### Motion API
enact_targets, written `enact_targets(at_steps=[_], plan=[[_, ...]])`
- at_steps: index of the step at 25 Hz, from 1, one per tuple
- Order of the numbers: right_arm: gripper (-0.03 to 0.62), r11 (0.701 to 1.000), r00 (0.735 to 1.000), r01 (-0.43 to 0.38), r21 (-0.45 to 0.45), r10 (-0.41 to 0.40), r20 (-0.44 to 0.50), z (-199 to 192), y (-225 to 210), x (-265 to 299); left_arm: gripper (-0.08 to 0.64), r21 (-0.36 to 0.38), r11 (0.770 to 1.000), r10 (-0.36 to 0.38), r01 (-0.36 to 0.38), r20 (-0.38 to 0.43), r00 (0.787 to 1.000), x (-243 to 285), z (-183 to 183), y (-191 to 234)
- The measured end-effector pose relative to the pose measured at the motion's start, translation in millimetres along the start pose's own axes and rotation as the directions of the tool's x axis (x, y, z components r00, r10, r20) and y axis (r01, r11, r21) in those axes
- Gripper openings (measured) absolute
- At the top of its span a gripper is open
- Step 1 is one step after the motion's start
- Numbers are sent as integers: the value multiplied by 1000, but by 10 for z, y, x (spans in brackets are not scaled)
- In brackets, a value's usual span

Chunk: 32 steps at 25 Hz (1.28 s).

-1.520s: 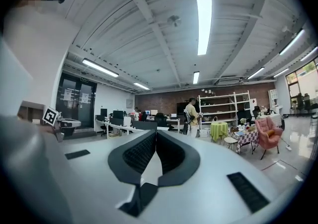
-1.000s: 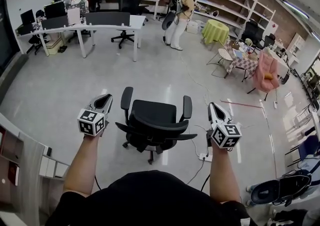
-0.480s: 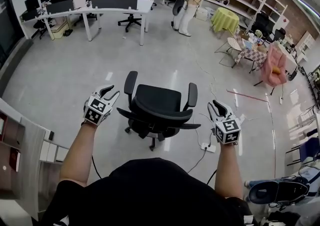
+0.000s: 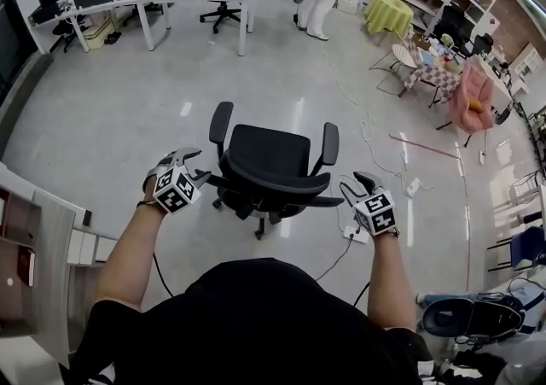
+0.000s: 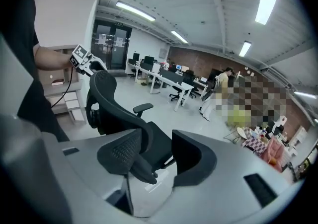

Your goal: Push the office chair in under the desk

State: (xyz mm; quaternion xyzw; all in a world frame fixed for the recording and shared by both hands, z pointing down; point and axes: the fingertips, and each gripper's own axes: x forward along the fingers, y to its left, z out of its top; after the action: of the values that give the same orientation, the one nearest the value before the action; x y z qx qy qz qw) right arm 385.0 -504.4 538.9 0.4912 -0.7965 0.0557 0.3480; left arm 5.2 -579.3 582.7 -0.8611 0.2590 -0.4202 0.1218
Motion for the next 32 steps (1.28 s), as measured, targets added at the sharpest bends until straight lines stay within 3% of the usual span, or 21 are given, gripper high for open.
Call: enact_targets(at_steps=[5, 10, 14, 19, 25, 32], plan=[[235, 993, 992, -89, -72, 82, -95, -274, 227, 195, 285, 124, 987, -97, 105, -72, 993, 193, -179, -311], [258, 973, 970, -191, -128, 167, -178, -472, 447, 358, 298, 154, 972, -158, 176, -118, 980, 378, -309, -493], [267, 958, 943, -262, -121, 227, -242, -659, 631, 510, 307, 181, 957, -195, 228, -186, 963, 535, -421, -614], [283, 946, 929, -282, -162, 227, -293, -887, 719, 757, 314, 220, 937, -217, 271, -242, 946, 763, -474, -736], [301, 917, 900, -336, -213, 245, -361, -1041, 788, 953, 319, 271, 882, -277, 385, -361, 890, 1029, -665, -892], [308, 886, 884, -358, -295, 219, -414, -1191, 777, 1182, 328, 261, 854, -302, 451, -457, 836, 1297, -805, -983]])
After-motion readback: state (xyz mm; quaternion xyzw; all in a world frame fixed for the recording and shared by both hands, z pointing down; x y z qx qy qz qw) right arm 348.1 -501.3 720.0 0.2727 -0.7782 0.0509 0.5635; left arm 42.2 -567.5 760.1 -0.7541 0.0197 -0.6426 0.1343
